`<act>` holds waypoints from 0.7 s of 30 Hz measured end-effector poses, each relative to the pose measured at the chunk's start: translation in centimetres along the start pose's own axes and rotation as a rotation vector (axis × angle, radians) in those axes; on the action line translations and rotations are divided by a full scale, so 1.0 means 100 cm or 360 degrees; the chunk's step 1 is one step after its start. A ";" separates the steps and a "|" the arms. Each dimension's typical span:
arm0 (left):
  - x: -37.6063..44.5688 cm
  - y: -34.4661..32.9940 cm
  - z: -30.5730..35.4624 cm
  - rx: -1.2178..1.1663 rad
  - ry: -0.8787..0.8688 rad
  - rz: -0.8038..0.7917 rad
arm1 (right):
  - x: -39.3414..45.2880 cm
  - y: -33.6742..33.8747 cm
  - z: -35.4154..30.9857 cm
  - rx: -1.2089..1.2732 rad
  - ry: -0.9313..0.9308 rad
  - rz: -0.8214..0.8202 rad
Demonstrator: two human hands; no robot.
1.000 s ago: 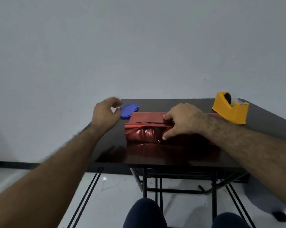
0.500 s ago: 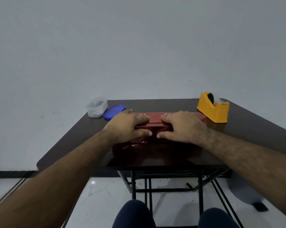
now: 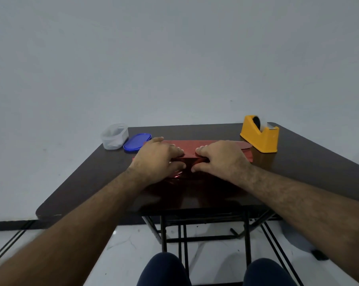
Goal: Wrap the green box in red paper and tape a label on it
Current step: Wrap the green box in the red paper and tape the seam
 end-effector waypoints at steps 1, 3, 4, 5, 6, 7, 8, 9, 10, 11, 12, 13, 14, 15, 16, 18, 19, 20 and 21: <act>0.002 0.002 0.003 -0.0032 0.0023 0.0037 | 0.002 -0.002 0.001 -0.0013 -0.0005 0.0010; 0.009 0.001 0.010 -0.0081 0.0056 0.0056 | 0.005 -0.006 0.002 -0.0015 -0.0020 0.0025; 0.013 -0.002 0.014 -0.0089 0.0053 0.0035 | 0.007 -0.007 0.003 -0.0014 -0.0030 0.0035; 0.016 -0.005 0.018 -0.0087 0.0048 0.0019 | 0.009 -0.007 0.005 -0.0020 -0.0044 0.0042; 0.019 -0.009 0.020 -0.0087 0.0059 0.0015 | 0.010 -0.008 0.006 -0.0028 -0.0052 0.0049; 0.020 -0.011 0.020 -0.0089 0.0086 0.0025 | 0.013 -0.010 0.008 -0.0031 -0.0055 0.0045; 0.021 -0.013 0.020 -0.0093 0.0120 0.0046 | 0.016 -0.012 0.010 -0.0021 -0.0052 0.0036; 0.021 -0.014 0.019 -0.0095 0.0151 0.0072 | 0.018 -0.014 0.012 0.0000 -0.0048 0.0024; 0.022 -0.014 0.017 -0.0086 0.0175 0.0098 | 0.021 -0.016 0.014 0.0022 -0.0046 0.0020; 0.025 -0.015 0.016 -0.0068 0.0194 0.0116 | 0.024 -0.017 0.016 0.0038 -0.0046 0.0013; 0.028 -0.015 0.014 -0.0044 0.0212 0.0130 | 0.026 -0.019 0.016 0.0048 -0.0031 0.0013; 0.031 -0.014 0.014 -0.0033 0.0220 0.0158 | 0.029 -0.020 0.016 0.0051 -0.0016 0.0018; 0.034 -0.016 0.014 -0.0033 0.0221 0.0176 | 0.032 -0.022 0.016 0.0054 -0.0006 0.0032; 0.038 -0.020 0.015 -0.0027 0.0211 0.0179 | 0.035 -0.025 0.018 0.0064 -0.0015 0.0038; 0.039 -0.023 0.016 -0.0017 0.0199 0.0185 | 0.038 -0.028 0.019 0.0086 -0.0023 0.0042; 0.041 -0.032 0.014 -0.0041 0.0189 0.0207 | 0.045 -0.031 0.026 0.0172 -0.0045 0.0062; 0.040 -0.034 0.012 -0.0073 0.0197 0.0227 | 0.047 -0.031 0.030 0.0231 -0.0063 0.0091; 0.041 -0.036 0.010 -0.0099 0.0212 0.0242 | 0.049 -0.031 0.035 0.0304 -0.0080 0.0126; 0.042 -0.037 0.007 -0.0114 0.0223 0.0256 | 0.050 -0.032 0.039 0.0368 -0.0090 0.0147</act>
Point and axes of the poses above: each hand's wrist, its own x-axis towards the middle knuckle, its own y-axis out of the back of the hand, z = x × y, the point moved 8 cm from there along x, towards the middle knuckle, and after that the axes turned 9 degrees about -y, right-handed, at the moved point
